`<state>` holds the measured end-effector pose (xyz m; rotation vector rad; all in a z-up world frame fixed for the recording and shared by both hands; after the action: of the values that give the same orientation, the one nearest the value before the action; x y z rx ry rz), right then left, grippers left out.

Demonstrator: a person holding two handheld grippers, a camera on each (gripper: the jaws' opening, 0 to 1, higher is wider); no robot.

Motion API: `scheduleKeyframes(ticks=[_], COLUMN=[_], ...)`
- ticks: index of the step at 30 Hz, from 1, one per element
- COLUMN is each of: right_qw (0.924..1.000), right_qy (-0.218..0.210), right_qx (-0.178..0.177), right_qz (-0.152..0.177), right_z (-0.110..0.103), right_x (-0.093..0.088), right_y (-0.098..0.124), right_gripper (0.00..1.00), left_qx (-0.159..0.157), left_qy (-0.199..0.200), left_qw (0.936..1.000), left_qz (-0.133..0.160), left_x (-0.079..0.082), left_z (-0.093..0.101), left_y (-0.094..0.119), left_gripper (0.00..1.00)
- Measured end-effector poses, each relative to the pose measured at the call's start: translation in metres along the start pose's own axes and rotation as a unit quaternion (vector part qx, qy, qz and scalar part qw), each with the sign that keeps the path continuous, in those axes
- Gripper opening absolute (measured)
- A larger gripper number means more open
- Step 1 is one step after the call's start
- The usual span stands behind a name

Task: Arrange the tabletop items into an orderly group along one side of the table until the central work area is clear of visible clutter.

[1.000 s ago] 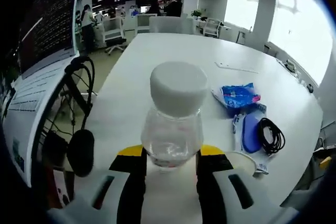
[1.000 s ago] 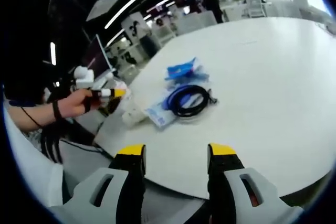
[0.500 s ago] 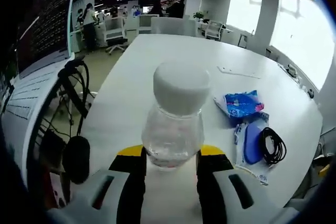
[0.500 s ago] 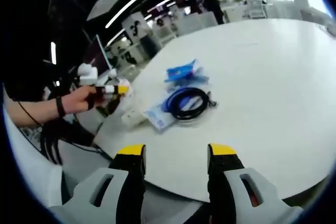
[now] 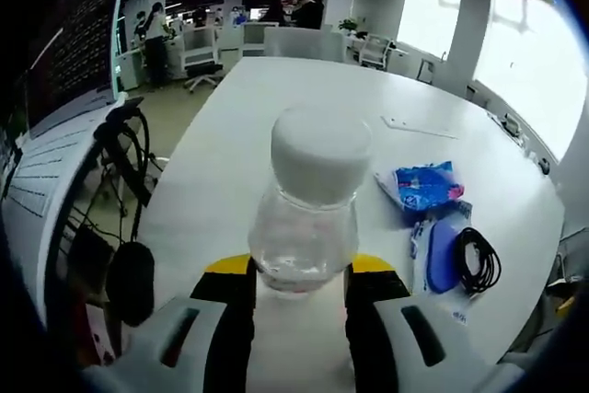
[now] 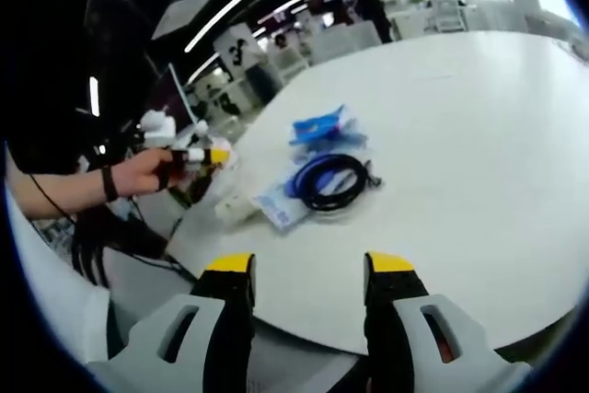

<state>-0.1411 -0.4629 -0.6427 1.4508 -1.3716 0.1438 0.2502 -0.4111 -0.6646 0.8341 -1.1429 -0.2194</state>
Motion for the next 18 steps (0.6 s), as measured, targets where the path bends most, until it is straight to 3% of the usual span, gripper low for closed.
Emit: scheduleKeyframes(ticks=[7, 18], right_qw=[0.9999, 1.0], right_qy=[0.009, -0.003], right_qx=[0.006, 0.002], right_qz=[-0.004, 0.003], right_z=[0.0, 0.004], right_x=[-0.002, -0.006], right_y=[0.005, 0.011], right_gripper=[0.46, 0.46], left_qx=[-0.023, -0.027], left_qy=[0.04, 0.022], left_qw=[0.9989, 0.9992], left_qz=[0.013, 0.021], left_x=[0.0, -0.017], left_z=[0.0, -0.002], left_y=[0.003, 0.021], left_gripper=[0.4, 0.4])
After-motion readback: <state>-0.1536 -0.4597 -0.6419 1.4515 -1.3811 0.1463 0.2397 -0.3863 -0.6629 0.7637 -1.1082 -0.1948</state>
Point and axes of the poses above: the point that each gripper's makers call its tool centre point, and the gripper's own axes: y roughly backward along the fingers, z roughly to its right, x roughly out of its top, the point moved 4 cm from there along y, roughly backward along the fingers, and after that the axes turned 4 degrees about -x, right-handed, at the moved point
